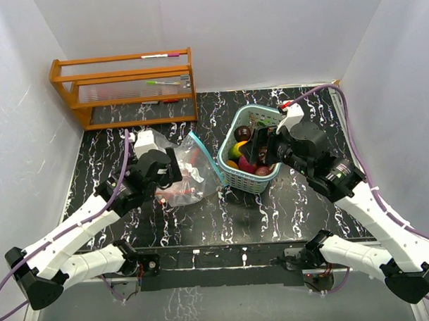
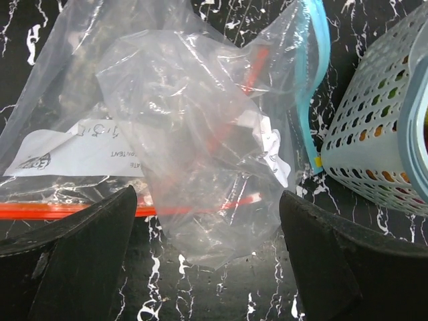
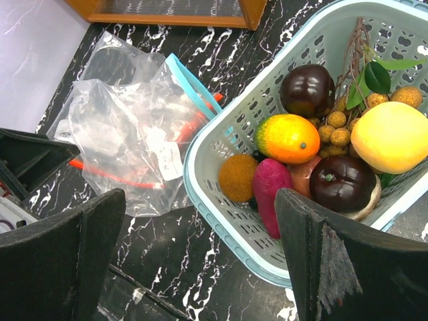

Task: Place the food in the zip-top bag and seal the zipper
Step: Pick up the zipper food storage bag at the center of the board.

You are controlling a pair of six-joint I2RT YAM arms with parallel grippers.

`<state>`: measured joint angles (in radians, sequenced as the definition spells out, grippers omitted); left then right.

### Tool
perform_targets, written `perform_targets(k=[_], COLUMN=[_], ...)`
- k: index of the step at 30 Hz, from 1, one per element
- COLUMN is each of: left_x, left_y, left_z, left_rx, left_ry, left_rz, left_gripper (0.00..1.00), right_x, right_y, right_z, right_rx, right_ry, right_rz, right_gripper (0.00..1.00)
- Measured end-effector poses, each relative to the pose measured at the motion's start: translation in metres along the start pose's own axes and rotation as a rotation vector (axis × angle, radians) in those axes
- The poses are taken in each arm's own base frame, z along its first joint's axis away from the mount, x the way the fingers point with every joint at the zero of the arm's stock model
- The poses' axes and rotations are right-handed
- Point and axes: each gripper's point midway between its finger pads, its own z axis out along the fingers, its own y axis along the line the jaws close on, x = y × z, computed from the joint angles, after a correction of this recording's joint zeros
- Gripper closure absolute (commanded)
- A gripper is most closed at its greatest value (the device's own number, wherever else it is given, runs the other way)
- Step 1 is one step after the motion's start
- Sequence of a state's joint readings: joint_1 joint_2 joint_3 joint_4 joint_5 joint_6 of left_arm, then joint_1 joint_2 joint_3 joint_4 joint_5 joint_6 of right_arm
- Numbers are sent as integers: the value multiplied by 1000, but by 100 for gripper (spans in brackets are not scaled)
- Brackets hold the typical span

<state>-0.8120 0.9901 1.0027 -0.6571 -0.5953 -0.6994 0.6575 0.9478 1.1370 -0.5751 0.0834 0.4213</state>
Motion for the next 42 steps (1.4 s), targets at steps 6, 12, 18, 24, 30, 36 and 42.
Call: perform_targets(k=[6,12,18,24,30,36,42], left_x=[18,50,47,46,62,62,52], left_y=[19,40,30,22,27,29,29], left_z=[6,18,28,40,54,57,55], left_rx=[-61,-119,-75,-58,-87,-94,-85], left_ry=[0,18,-41,-68,-68,-91,-129], left_rz=[-47,-56,-112,-127,-111,-107,-107], left_gripper=[14,15,17,20,39,74,100], right_x=[3,2,6,14,16,9,11], right_y=[-1,-1,-3,-6,-6,-4,-5], right_z=[0,-1,-1,1,-2,-11,-11], right_rx=[1,0,4,11,10,-4,-3], right_ry=[6,1,8,26,22,-9,-8], right_rz=[2,3,2,5,18,27,29], right_gripper=[2,2,2,2,2,3,3])
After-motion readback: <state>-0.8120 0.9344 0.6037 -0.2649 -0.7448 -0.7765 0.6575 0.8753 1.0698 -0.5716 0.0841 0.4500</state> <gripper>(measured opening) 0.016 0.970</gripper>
